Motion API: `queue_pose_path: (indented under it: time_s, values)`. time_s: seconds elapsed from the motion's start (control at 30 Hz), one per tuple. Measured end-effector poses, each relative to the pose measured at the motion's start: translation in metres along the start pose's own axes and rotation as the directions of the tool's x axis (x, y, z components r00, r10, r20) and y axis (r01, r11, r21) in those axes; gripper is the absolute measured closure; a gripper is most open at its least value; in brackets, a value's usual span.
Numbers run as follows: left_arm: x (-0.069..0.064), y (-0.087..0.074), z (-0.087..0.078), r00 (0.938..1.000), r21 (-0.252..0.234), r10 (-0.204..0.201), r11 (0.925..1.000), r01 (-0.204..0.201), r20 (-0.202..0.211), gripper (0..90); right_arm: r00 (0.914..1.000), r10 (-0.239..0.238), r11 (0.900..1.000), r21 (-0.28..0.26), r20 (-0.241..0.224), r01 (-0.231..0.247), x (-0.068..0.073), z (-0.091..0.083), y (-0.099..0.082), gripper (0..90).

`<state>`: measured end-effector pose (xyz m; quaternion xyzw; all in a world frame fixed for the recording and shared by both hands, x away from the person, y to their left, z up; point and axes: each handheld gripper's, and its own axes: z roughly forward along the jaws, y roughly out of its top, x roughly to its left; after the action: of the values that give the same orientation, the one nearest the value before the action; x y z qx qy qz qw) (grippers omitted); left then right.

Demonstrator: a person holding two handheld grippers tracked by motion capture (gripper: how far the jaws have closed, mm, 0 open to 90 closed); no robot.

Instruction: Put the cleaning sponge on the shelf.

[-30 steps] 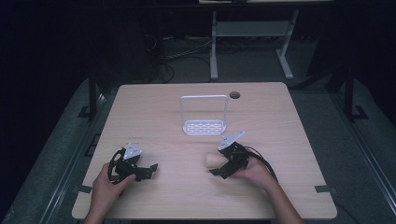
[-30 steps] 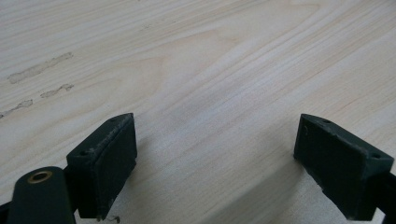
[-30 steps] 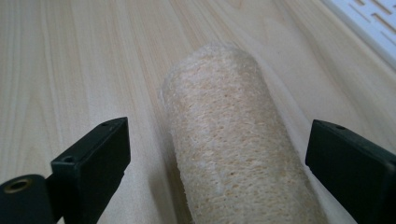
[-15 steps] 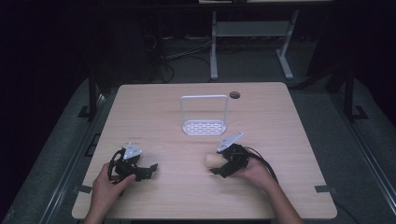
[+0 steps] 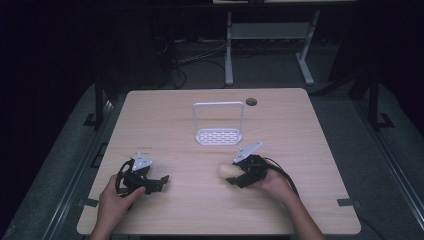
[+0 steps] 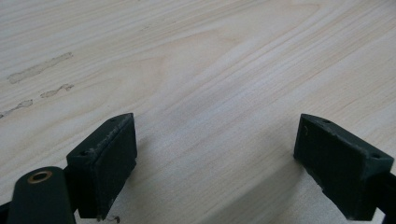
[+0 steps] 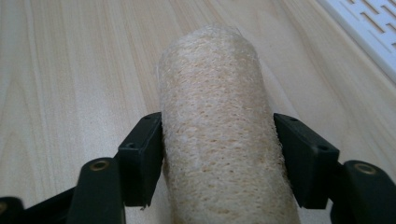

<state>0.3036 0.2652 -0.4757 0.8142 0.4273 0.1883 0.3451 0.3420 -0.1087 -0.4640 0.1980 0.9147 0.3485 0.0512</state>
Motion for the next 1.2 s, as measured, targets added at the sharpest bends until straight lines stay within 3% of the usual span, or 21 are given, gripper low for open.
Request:
queue_pose_path:
  time_s: [0.57, 1.2]
  values:
    - [0.0, 0.0, 0.0, 1.0, 0.0, 0.0, 1.0, 0.0, 0.0, 12.7, 0.9996, -0.01, 0.9999, -0.013, 0.026, 0.011, 0.001, -0.005, 0.0, 39.3]
    - [0.0, 0.0, 0.0, 1.0, 0.0, 0.0, 1.0, 0.0, 0.0, 12.8, 0.9963, 0.035, 0.9989, -0.033, 0.079, -0.032, -0.003, -0.016, 0.01, 39.4]
